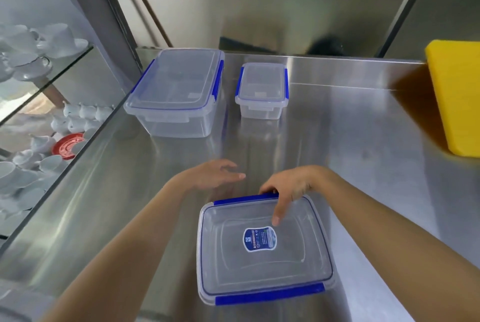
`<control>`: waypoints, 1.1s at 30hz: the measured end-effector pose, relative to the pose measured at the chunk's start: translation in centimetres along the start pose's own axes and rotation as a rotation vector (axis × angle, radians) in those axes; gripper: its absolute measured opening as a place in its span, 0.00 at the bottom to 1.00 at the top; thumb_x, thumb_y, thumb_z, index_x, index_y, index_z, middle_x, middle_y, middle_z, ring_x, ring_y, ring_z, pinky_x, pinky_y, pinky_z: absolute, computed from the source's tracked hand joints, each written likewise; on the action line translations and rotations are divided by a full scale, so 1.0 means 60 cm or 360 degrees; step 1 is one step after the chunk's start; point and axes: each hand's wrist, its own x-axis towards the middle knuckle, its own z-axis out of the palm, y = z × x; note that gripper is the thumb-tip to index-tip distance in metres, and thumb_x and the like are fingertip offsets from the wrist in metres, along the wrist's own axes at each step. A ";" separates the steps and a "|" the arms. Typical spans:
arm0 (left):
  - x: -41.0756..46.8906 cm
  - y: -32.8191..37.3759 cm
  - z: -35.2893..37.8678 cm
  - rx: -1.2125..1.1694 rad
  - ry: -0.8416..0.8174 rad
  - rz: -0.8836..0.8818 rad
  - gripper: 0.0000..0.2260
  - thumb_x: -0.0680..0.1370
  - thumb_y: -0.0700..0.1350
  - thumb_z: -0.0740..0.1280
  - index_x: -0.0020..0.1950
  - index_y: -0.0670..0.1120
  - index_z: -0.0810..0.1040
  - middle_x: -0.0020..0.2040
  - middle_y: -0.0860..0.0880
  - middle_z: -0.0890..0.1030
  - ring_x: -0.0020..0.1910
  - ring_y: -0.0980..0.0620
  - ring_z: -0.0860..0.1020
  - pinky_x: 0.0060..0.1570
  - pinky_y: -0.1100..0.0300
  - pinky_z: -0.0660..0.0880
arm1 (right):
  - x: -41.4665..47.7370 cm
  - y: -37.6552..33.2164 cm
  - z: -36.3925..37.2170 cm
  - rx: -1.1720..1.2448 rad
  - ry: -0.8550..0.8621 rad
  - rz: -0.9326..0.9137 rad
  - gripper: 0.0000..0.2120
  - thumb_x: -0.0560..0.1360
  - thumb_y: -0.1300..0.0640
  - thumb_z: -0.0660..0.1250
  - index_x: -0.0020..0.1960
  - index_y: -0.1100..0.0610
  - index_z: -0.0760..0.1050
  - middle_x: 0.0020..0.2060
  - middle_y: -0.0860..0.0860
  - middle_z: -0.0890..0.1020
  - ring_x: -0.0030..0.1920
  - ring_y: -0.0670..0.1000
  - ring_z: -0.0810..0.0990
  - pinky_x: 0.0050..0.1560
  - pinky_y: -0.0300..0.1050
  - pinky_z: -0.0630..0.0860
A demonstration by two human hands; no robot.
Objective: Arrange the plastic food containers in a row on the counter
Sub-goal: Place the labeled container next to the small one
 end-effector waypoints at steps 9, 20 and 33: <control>0.023 0.010 0.040 -0.0187 0.0738 -0.0119 0.26 0.75 0.55 0.65 0.69 0.46 0.67 0.68 0.44 0.70 0.64 0.44 0.71 0.64 0.51 0.66 | -0.034 0.061 0.030 0.0678 0.0624 0.0237 0.28 0.64 0.42 0.75 0.54 0.59 0.76 0.49 0.56 0.84 0.49 0.55 0.83 0.54 0.53 0.80; 0.044 0.075 0.099 -0.0602 0.0746 -0.0127 0.19 0.73 0.49 0.69 0.57 0.41 0.67 0.58 0.41 0.76 0.51 0.42 0.77 0.53 0.47 0.76 | -0.054 0.094 0.070 0.1164 0.1625 0.0474 0.33 0.66 0.36 0.70 0.60 0.54 0.62 0.52 0.53 0.78 0.48 0.58 0.81 0.38 0.55 0.82; 0.127 0.109 0.122 -0.0025 0.0171 0.0500 0.60 0.61 0.62 0.74 0.77 0.48 0.35 0.79 0.47 0.41 0.77 0.47 0.36 0.76 0.47 0.43 | -0.109 0.215 0.028 0.1230 0.1042 0.0219 0.60 0.59 0.55 0.80 0.74 0.37 0.39 0.61 0.39 0.72 0.60 0.50 0.75 0.56 0.54 0.79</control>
